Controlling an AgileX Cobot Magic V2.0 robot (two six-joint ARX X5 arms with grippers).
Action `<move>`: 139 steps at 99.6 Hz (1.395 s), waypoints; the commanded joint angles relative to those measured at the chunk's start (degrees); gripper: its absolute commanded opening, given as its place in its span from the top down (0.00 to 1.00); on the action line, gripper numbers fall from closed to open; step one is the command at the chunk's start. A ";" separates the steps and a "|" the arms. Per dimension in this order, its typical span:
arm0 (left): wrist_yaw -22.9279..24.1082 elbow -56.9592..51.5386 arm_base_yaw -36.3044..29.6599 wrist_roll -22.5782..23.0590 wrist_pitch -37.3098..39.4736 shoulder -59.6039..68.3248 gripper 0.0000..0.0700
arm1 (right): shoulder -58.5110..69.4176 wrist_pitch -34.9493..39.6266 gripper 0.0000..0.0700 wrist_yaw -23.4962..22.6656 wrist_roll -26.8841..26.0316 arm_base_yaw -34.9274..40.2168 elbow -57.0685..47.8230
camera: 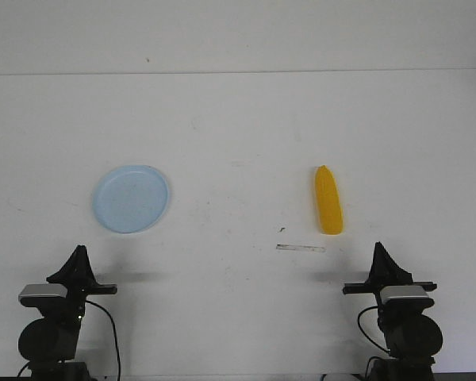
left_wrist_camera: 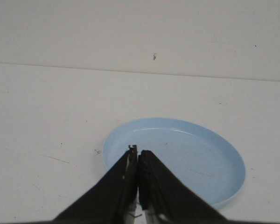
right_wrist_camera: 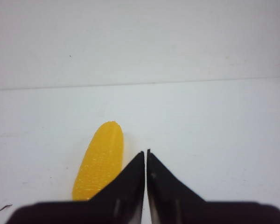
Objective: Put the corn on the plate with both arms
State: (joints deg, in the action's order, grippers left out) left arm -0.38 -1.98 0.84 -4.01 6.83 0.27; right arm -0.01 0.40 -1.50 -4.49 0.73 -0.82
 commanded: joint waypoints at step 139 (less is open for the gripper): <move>-3.34 -34.14 -0.11 -4.68 -20.68 28.26 1.00 | 0.09 -0.81 0.99 0.00 0.02 0.02 0.09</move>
State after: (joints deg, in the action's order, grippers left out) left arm -2.68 -33.19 0.84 -9.39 -12.64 24.58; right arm -0.01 0.40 -1.52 -4.49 0.73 -0.82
